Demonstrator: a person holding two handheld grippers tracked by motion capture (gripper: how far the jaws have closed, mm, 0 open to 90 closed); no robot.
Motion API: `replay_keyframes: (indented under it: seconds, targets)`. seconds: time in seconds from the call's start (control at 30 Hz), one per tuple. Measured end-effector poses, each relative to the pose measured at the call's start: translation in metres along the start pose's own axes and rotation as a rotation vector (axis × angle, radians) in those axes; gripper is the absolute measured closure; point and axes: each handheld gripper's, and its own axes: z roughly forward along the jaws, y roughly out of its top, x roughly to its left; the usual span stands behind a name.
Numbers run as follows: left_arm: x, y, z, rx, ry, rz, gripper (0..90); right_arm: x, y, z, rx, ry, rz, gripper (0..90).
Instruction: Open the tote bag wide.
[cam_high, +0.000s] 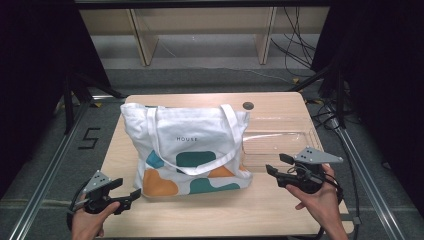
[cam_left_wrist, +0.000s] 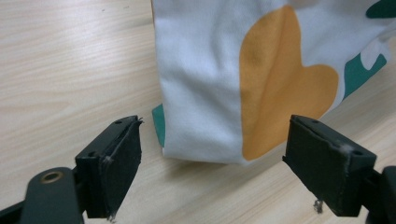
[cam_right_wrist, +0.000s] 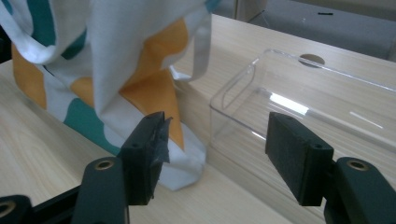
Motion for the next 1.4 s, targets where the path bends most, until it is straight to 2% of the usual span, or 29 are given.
replay_keyframes:
  seconds: [0.03,0.13,0.2,0.23,0.27,0.3,0.33,0.37,0.4,0.43,0.47,0.57,0.63,0.77,0.8,0.83,0.87,0.9,0.93,0.97,1.0,1.03,1.07,1.13,1.2,1.23,1.33,1.37,1.4]
  targets:
    - [0.001,0.005,-0.001,-0.001,0.003,0.003,17.9,0.001,0.006,0.002,-0.01,0.008,-0.029,39.7]
    - [0.0,0.012,-0.003,-0.015,0.009,-0.001,17.9,0.007,0.017,0.003,0.003,0.025,-0.026,39.7]
    - [0.001,0.019,-0.005,-0.029,0.002,0.011,18.3,0.01,0.026,0.005,-0.017,0.035,-0.044,39.8]
    - [0.002,0.022,-0.007,-0.032,-0.002,0.014,19.1,0.014,0.03,0.006,-0.035,0.04,-0.036,40.3]
    - [0.002,0.025,-0.008,-0.039,-0.007,0.005,20.0,0.015,0.036,0.007,-0.039,0.044,-0.06,40.9]
    - [0.003,0.028,-0.009,-0.045,-0.01,0.015,20.2,0.016,0.043,0.007,-0.051,0.05,-0.078,40.6]
    - [0.003,0.032,-0.011,-0.049,-0.006,0.006,20.2,0.02,0.049,0.008,-0.053,0.067,-0.063,40.6]
    - [0.004,0.035,-0.012,-0.053,-0.013,0.02,20.5,0.024,0.055,0.009,-0.059,0.092,-0.047,40.6]
    - [0.005,0.038,-0.014,-0.048,-0.015,0.011,20.8,0.025,0.061,0.01,-0.069,0.093,-0.083,40.7]
    - [0.005,0.041,-0.015,-0.055,-0.017,0.018,20.8,0.03,0.067,0.009,-0.065,0.1,-0.062,40.6]
    - [0.006,0.043,-0.015,-0.082,-0.02,0.013,20.8,0.031,0.072,0.009,-0.069,0.102,-0.082,40.6]
    - [0.006,0.05,-0.017,-0.065,-0.038,0.005,20.8,0.038,0.086,0.013,-0.064,0.128,-0.094,40.0]
    - [0.005,0.054,-0.017,-0.089,-0.045,0.015,20.8,0.041,0.094,0.018,-0.069,0.13,-0.11,39.7]
    - [0.0,0.062,-0.021,-0.074,-0.068,0.026,20.6,0.046,0.107,0.024,-0.061,0.14,-0.138,40.5]
    - [-0.001,0.063,-0.02,-0.094,-0.076,0.029,20.2,0.048,0.109,0.026,-0.066,0.141,-0.13,41.2]
    - [-0.001,0.066,-0.021,-0.067,-0.079,0.029,19.9,0.048,0.112,0.028,-0.06,0.145,-0.136,42.6]
    - [-0.001,0.066,-0.021,-0.067,-0.079,0.029,19.8,0.048,0.112,0.028,-0.06,0.145,-0.136,42.6]
    - [-0.003,0.068,-0.019,-0.096,-0.083,0.032,19.8,0.048,0.113,0.03,-0.058,0.151,-0.134,45.0]
    - [-0.002,0.07,-0.02,-0.076,-0.083,0.046,19.7,0.046,0.115,0.033,-0.071,0.161,-0.135,48.5]
    - [-0.003,0.071,-0.017,-0.1,-0.08,0.036,19.5,0.045,0.117,0.036,-0.066,0.176,-0.128,54.3]
    - [-0.002,0.073,-0.018,-0.078,-0.077,0.04,19.4,0.044,0.117,0.036,-0.047,0.185,-0.114,58.4]
    - [-0.002,0.073,-0.017,-0.096,-0.081,0.036,19.4,0.043,0.116,0.037,-0.041,0.185,-0.115,62.2]
    - [-0.002,0.074,-0.017,-0.081,-0.079,0.042,19.3,0.042,0.116,0.038,-0.038,0.189,-0.111,65.4]
    - [-0.001,0.075,-0.016,-0.086,-0.079,0.043,19.3,0.043,0.114,0.035,-0.062,0.192,-0.144,73.7]
    - [-0.001,0.075,-0.016,-0.088,-0.08,0.042,19.2,0.046,0.113,0.032,-0.076,0.199,-0.141,77.2]
    - [-0.001,0.075,-0.016,-0.091,-0.079,0.033,19.2,0.05,0.111,0.024,-0.089,0.195,-0.182,81.5]
    - [0.0,0.076,-0.016,-0.09,-0.074,0.041,19.2,0.055,0.106,0.015,-0.085,0.207,-0.233,83.4]
    - [-0.001,0.075,-0.016,-0.092,-0.069,0.03,19.1,0.057,0.104,0.013,-0.096,0.203,-0.26,83.7]
    - [0.0,0.075,-0.015,-0.094,-0.075,0.035,19.2,0.06,0.101,0.01,-0.098,0.207,-0.261,83.9]
